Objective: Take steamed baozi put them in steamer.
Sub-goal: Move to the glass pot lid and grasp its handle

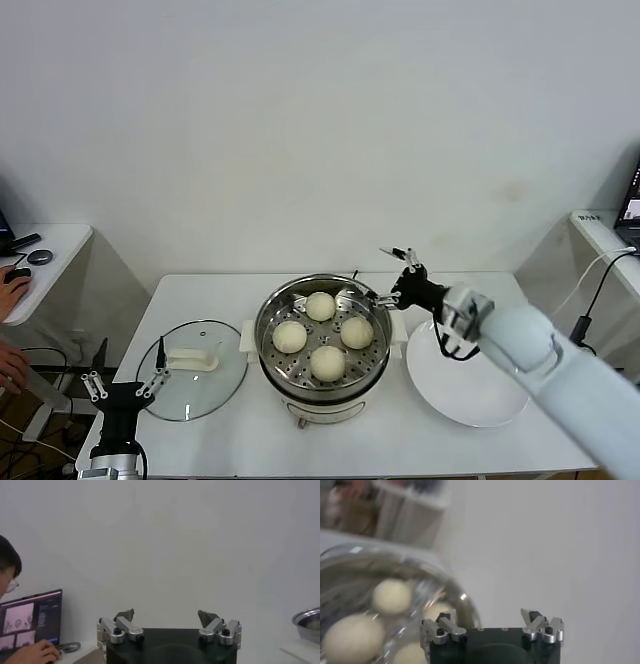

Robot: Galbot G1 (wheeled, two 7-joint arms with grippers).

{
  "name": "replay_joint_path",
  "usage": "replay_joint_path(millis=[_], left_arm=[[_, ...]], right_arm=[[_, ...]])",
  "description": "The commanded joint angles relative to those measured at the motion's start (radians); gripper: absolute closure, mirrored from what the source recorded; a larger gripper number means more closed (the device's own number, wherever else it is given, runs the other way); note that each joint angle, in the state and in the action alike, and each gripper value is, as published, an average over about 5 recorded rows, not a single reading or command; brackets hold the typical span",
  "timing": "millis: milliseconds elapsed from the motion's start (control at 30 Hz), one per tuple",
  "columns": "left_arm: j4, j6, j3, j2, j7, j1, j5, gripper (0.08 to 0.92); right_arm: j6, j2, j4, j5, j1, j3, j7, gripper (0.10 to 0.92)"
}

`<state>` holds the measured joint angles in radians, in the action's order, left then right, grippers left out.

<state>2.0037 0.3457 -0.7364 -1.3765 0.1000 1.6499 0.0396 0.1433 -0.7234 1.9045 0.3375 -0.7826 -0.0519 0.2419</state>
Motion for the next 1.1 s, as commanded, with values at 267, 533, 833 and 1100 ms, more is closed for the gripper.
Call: replay_joint_path(millis=[267,533,833,1100], left_arm=[[-0.067,-0.002,0.003,0.038,0.067,-0.025,-0.388,0.177],[-0.185,0.003,-0.104,0.177,0.129,0.003,-1.1,0.177],[-0.291,-0.012,-0.081,0.243,0.098,-0.088,-1.371,0.177],[-0.357,0.001,0.012,0.299,0.055,-0.14,-1.376,0.177]], right_arm=[[-0.511,-0.68,0.035,-0.245,-0.747,-0.846,-0.003,0.203],[-0.438,-0.701,0.116,-0.118,-0.834,-0.914,-0.052,0.203],[-0.425,-0.704,0.145,-0.096,-0.855,-0.923,-0.073,0.203],[-0.425,-0.715,0.163,-0.1,-0.845,-0.898,-0.088,0.203]])
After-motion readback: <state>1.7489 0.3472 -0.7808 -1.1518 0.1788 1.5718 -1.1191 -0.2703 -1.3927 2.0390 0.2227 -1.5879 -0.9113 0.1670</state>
